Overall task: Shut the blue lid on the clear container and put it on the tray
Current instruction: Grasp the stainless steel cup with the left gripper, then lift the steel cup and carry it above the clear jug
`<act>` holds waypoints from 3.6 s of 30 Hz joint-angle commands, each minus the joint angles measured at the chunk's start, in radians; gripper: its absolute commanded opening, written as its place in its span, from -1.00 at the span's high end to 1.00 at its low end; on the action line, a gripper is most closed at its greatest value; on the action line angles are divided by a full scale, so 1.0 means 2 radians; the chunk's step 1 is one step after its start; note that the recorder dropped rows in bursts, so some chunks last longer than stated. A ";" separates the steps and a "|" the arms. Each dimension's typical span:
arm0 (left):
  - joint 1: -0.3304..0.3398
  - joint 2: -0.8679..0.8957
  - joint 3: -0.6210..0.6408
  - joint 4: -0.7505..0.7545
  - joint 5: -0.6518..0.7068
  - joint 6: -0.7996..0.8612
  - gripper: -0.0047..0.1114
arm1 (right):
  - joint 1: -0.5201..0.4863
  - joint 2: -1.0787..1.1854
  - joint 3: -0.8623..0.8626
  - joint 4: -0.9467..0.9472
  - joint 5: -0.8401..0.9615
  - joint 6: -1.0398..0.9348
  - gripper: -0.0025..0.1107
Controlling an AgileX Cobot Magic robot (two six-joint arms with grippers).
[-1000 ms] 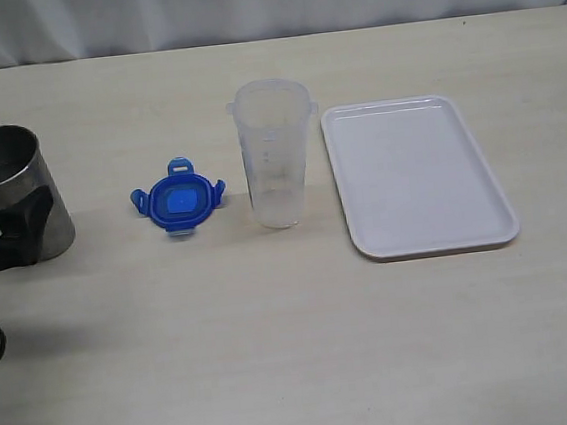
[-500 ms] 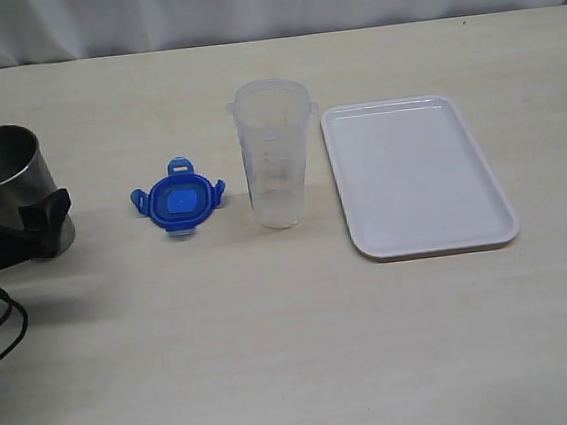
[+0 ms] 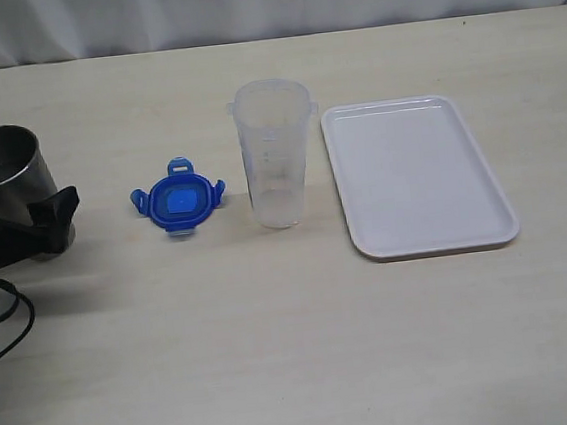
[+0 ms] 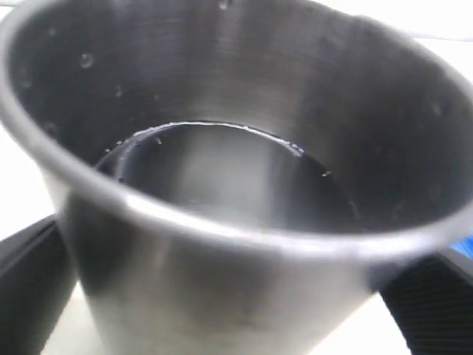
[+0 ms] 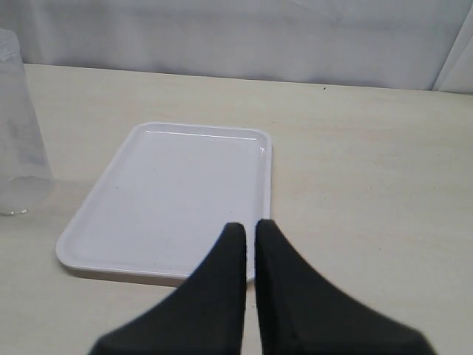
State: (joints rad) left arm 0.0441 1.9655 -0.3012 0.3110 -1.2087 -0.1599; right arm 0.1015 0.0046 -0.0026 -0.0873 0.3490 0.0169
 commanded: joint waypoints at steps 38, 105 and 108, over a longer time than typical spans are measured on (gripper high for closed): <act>0.000 0.001 -0.031 0.023 0.010 -0.011 -0.18 | -0.003 -0.002 0.001 0.000 -0.001 -0.003 0.88; -0.214 -0.054 -0.339 0.075 0.278 -0.091 0.92 | -0.003 -0.002 0.001 0.000 -0.001 -0.003 0.88; -0.214 -0.044 -0.339 0.075 0.266 -0.089 0.92 | -0.003 -0.002 0.001 0.000 -0.001 -0.003 0.88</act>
State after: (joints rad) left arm -0.3767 1.8789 -0.9607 0.4706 -0.5882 -0.3351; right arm 0.1015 0.0046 -0.0026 -0.0873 0.3490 0.0169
